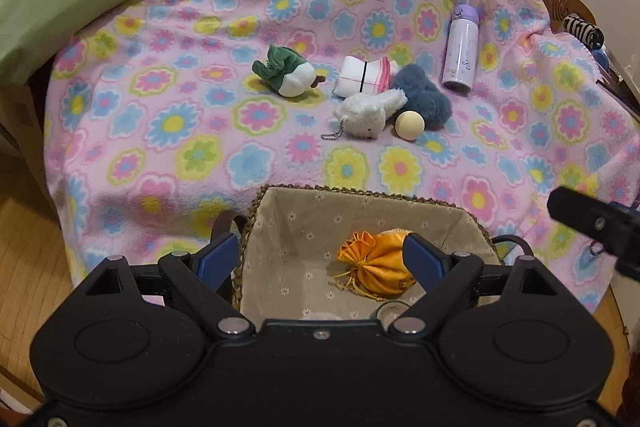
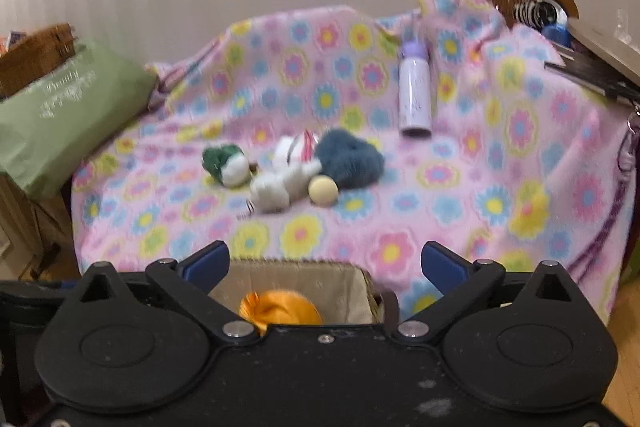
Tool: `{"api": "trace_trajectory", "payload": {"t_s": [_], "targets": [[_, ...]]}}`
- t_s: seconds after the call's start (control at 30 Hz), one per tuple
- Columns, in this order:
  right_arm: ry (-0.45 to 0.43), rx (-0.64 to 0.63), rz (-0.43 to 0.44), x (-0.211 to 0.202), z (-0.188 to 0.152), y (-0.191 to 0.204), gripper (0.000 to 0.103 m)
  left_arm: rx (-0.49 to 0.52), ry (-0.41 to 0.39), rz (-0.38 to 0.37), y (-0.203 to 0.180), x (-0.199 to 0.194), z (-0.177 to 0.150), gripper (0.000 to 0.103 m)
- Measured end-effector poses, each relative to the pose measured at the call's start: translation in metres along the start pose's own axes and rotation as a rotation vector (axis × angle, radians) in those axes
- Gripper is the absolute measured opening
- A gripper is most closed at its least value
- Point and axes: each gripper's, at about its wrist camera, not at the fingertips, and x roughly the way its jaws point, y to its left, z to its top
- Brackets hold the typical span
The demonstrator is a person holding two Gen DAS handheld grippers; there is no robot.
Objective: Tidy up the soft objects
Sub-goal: 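Move both open tools back over the remaining toys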
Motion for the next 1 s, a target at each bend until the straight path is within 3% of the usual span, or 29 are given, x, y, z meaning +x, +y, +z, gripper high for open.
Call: {"api": "trace_trajectory", "payload": {"t_s": [0.3,0.5,0.57,0.77,1.0], "targets": [[0.01,0.009,0.07,0.031,0.019,0.002,0.103,0.046,0.033,-0.004,-0.004,0.028,0.023,0.085],[0.101,0.034,0.087,0.07,0.032,-0.004,0.099,0.063,0.067,-0.009,-0.006,0.054,0.042,0.085],[0.126,0.046,0.085,0.083,0.035,-0.006,0.095,0.063,0.082,-0.013,-0.006,0.064,0.048,0.085],[0.136,-0.004,0.061,0.111,0.042,-0.008,0.095,0.072,0.102,-0.01,-0.011,0.094,0.065,0.085],[0.164,0.029,0.03,0.142,0.054,-0.022,0.096,0.117,0.093,-0.011,-0.027,0.13,0.09,0.085]]}}
